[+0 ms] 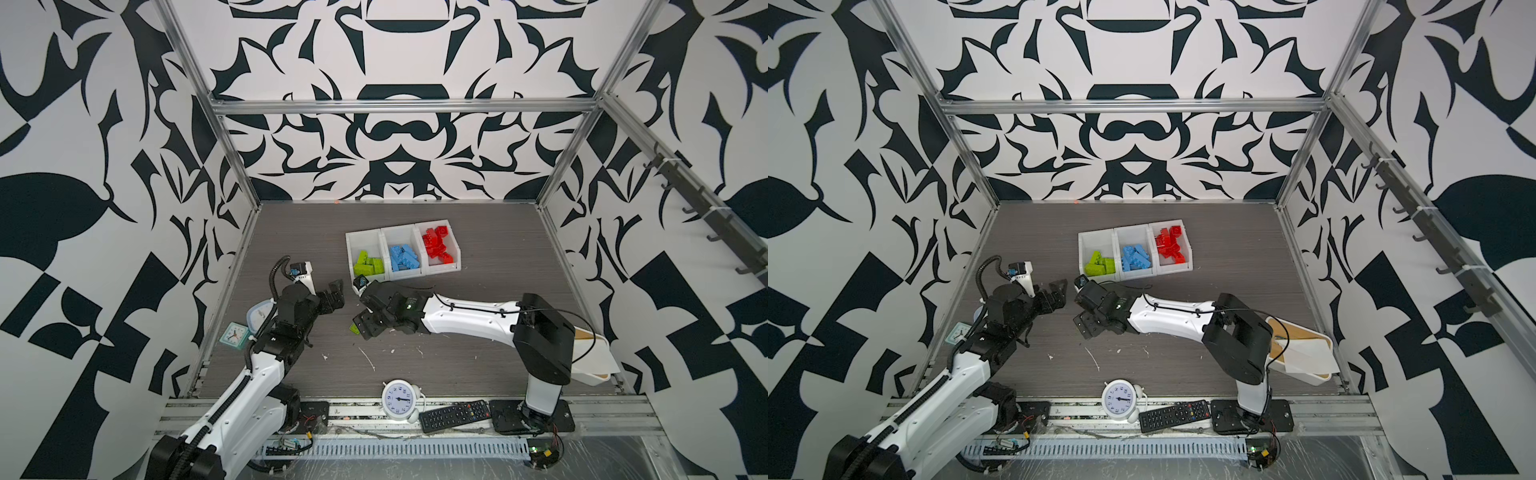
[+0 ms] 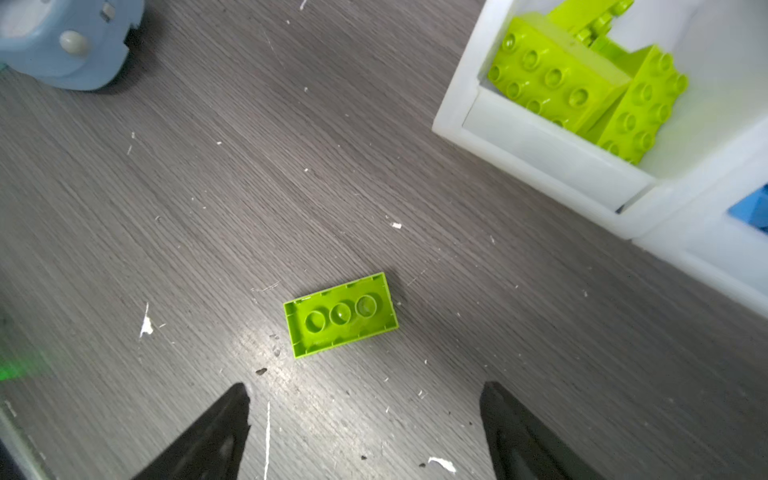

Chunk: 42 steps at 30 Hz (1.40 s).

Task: Sort the legos into containers by color
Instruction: 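Withdraw the right gripper and grasp the last green 2x3 brick, then carry the last green brick into the green compartment and release it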

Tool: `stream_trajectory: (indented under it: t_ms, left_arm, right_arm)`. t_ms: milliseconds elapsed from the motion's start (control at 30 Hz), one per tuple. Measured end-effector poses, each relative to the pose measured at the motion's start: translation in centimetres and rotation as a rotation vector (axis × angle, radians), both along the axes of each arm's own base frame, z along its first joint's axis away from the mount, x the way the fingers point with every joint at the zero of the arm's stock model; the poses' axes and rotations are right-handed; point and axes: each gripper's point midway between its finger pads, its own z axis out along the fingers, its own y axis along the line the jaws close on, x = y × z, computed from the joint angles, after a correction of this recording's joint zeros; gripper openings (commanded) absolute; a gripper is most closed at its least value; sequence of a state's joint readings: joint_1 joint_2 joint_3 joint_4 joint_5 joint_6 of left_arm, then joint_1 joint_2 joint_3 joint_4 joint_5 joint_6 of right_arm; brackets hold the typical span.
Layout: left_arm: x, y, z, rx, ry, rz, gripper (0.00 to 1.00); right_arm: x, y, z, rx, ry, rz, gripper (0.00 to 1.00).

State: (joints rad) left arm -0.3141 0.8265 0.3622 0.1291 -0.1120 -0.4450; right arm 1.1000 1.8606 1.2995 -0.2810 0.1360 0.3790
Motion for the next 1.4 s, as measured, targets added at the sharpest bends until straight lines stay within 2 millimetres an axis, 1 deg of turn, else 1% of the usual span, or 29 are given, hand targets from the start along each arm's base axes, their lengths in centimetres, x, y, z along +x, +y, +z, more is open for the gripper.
stream_trajectory:
  t_ms: [100, 233, 300, 367, 567, 667, 767, 867, 967, 1033, 1233, 1400]
  left_arm:
    - [0.0, 0.2, 0.2, 0.003, -0.009, 0.012, 1.0]
    - [-0.1, 0.5, -0.1, 0.013, 0.005, 0.023, 1.0]
    - [-0.2, 0.5, -0.1, 0.013, 0.006, 0.023, 1.0]
    - [-0.3, 0.6, 0.1, 0.012, 0.002, 0.026, 1.0]
    - [-0.5, 0.9, 0.6, 0.011, -0.014, 0.036, 1.0]
    - [-0.6, 1.5, 0.8, 0.014, -0.017, 0.063, 1.0]
    - [-0.6, 2.4, 0.5, 0.01, -0.005, 0.097, 1.0]
    - [-0.5, 3.1, 0.3, -0.002, 0.01, 0.123, 1.0]
    - [-0.4, 3.4, 0.1, -0.012, 0.019, 0.131, 1.0]
    - [-0.4, 3.3, 0.0, -0.016, 0.025, 0.125, 1.0]
    - [-0.5, 3.1, -0.1, -0.023, 0.029, 0.118, 1.0]
    - [-0.5, 3.1, -0.1, -0.027, 0.03, 0.116, 1.0]
  right_arm:
    - [0.1, 0.3, -1.6, -0.002, 0.032, -0.037, 0.9]
    - [0.1, 0.9, -4.2, -0.03, 0.066, -0.047, 0.9]
    - [0.1, 1.3, -5.1, -0.04, 0.077, -0.041, 0.9]
    - [0.1, 1.7, -5.5, -0.051, 0.082, -0.036, 0.9]
    - [0.1, 2.1, -5.4, -0.046, 0.081, -0.029, 0.9]
    - [0.0, 2.4, -5.5, -0.041, 0.089, -0.021, 0.9]
    - [0.1, 2.9, -5.9, -0.038, 0.094, -0.016, 0.9]
    - [0.3, 3.7, -5.8, -0.043, 0.077, -0.004, 0.9]
    - [0.5, 4.3, -6.0, -0.064, 0.06, 0.006, 0.89]
    - [0.6, 4.3, -6.2, -0.08, 0.051, 0.009, 0.88]
    - [0.7, 3.8, -6.3, -0.113, 0.038, 0.013, 0.82]
    - [0.7, 3.5, -6.4, -0.133, 0.026, 0.024, 0.74]
